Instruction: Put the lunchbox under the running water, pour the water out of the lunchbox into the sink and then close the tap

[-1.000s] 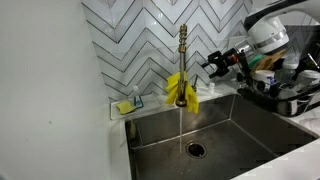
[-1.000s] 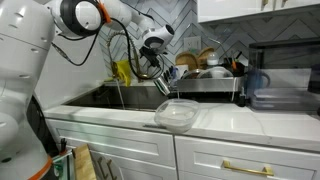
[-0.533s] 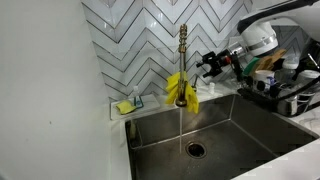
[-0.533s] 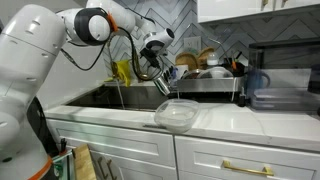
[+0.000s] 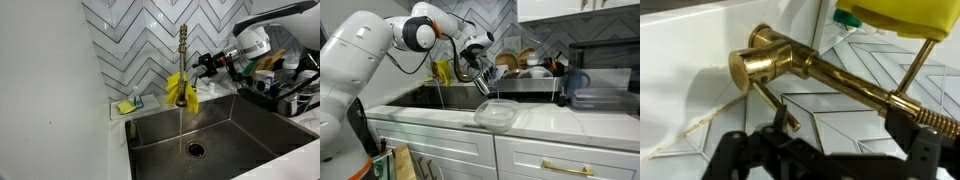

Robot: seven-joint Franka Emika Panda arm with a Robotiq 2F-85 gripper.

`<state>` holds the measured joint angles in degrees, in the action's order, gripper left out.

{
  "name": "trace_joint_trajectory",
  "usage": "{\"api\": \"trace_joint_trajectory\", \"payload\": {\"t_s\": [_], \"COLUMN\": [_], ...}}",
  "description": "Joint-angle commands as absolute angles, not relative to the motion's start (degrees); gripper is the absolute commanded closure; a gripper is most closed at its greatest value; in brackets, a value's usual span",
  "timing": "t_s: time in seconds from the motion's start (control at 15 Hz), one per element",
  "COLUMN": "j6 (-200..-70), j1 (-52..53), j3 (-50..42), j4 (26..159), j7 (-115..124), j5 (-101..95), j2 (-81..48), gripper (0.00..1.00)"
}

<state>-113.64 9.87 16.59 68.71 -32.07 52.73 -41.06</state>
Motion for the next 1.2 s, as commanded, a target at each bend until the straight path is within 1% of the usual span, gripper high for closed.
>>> {"api": "trace_joint_trajectory", "payload": {"t_s": [0.0,0.87,1.13], "j6": [-113.52,-108.96,-108.01], "j1": [10.32,10.3,11.17], "j3": [17.75,20.37,17.58], "j4": [65.27,63.24,64.08], "j7": [-31.55,-31.01,-28.11], "j5": [53.09,53.33,48.98], "j2": [-43.88,-45.1,-43.38], "gripper": [0.0,0.0,0.0]}}
